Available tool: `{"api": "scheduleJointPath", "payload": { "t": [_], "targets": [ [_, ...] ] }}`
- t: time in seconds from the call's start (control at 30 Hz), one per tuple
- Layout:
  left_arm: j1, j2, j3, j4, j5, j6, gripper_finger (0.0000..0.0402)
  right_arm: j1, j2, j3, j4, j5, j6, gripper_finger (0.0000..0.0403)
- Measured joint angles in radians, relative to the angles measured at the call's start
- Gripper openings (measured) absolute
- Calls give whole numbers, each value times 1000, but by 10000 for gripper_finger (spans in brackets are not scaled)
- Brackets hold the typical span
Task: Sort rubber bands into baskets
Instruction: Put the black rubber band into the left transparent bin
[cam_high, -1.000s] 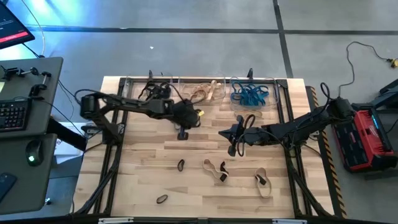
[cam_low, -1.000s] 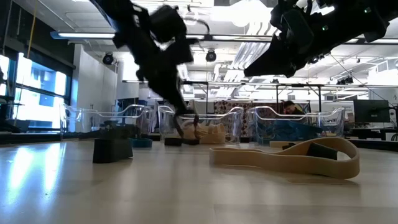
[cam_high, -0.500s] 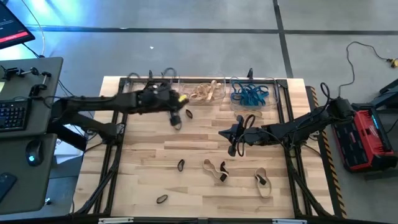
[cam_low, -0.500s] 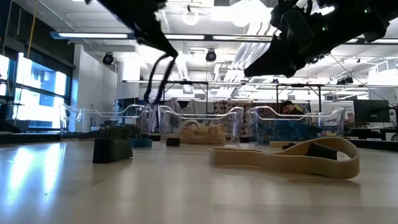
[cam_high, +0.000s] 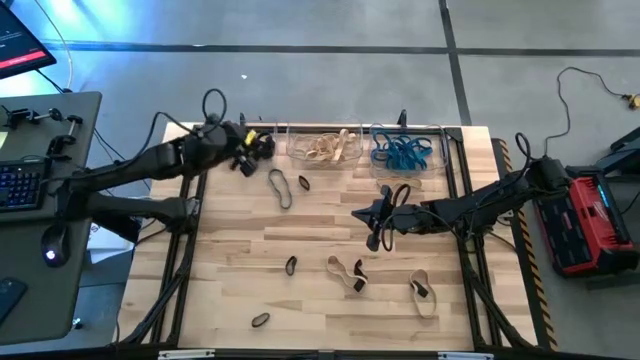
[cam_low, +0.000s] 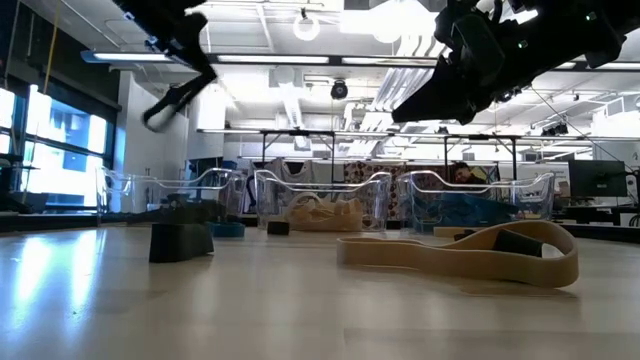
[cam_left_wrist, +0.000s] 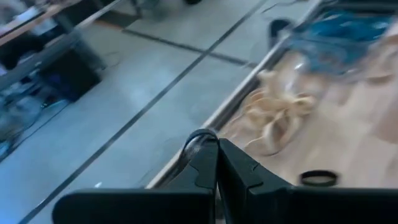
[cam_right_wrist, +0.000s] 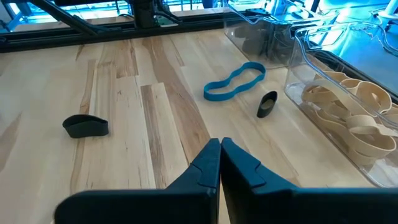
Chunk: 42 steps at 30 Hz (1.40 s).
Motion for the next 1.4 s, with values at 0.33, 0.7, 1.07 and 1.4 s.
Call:
{"api": "scheduleJointPath", "payload": {
  "t": [0.33,0.7,1.07,1.4],
  "targets": [
    [265,78,0,-64,111,87,0,0,0,0,7,0,5,0],
    [451,269,0,-153,163,112,0,0,0,0,6,0,4,0],
    [499,440,0,-112,254,89,0,0,0,0,6,0,-3,0],
    [571,611,0,-55,451,82,0,0,0,0,6,0,-3,0]
  ]
}}
